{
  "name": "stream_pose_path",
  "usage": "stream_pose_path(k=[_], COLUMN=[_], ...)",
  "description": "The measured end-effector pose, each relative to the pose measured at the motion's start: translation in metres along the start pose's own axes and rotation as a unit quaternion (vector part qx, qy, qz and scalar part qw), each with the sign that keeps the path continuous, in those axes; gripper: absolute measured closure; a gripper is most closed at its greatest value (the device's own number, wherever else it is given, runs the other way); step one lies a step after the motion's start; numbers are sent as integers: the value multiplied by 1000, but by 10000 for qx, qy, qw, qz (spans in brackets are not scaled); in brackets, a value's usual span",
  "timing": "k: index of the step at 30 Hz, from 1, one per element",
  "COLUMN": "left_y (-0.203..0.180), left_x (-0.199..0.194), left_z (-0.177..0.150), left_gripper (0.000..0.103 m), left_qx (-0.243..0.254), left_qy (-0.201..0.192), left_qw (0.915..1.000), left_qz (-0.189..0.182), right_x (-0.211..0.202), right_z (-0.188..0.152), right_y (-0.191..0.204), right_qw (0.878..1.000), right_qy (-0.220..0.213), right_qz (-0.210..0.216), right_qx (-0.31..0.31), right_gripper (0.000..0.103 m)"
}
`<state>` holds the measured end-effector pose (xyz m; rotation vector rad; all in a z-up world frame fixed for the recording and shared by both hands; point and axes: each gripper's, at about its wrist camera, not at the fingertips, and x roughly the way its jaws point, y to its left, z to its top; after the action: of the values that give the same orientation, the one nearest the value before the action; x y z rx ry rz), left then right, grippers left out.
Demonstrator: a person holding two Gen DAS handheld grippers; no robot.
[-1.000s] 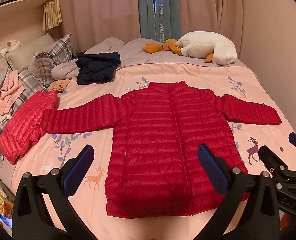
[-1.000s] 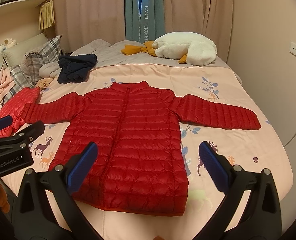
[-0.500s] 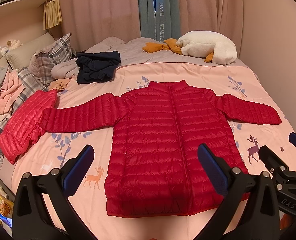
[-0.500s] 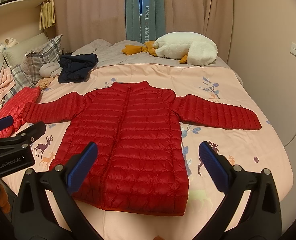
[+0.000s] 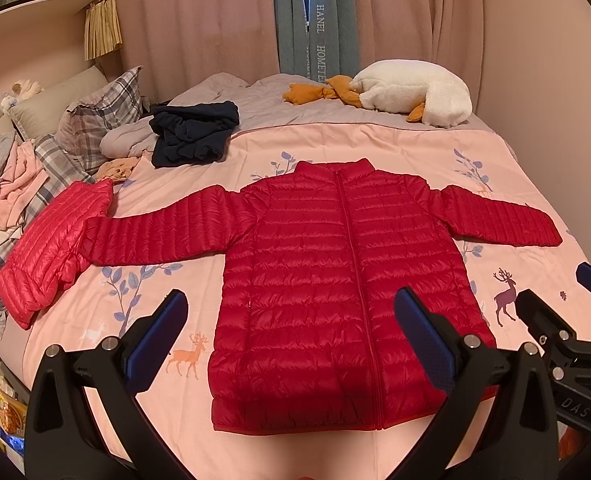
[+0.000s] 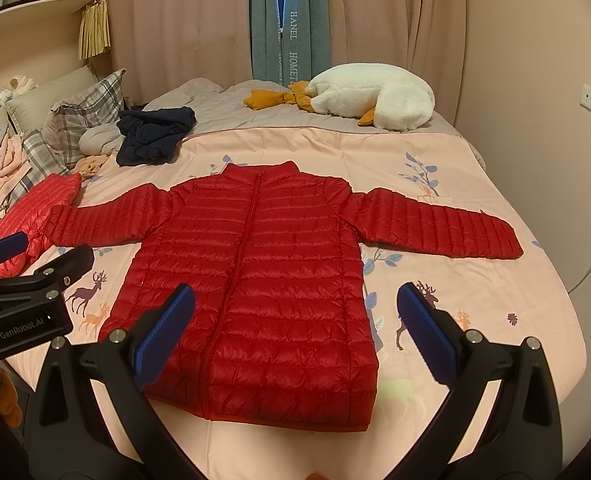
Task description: Fold large clothes
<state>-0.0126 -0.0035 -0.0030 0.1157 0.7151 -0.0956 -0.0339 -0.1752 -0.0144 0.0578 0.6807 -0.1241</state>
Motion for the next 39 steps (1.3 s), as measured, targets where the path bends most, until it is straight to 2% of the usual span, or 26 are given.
stream_pose_path(k=[39], left_y=[1], left_x=[4], left_z=[-5], left_gripper=[1], left_qx=[-9], left_qy=[47], left_qw=[10000], left_qz=[-17], right_x=[1], right_z=[-1], right_y=[3], right_qw=[10000], right_qy=[-1], right_qz=[8], right_qx=[4], right_gripper=[2])
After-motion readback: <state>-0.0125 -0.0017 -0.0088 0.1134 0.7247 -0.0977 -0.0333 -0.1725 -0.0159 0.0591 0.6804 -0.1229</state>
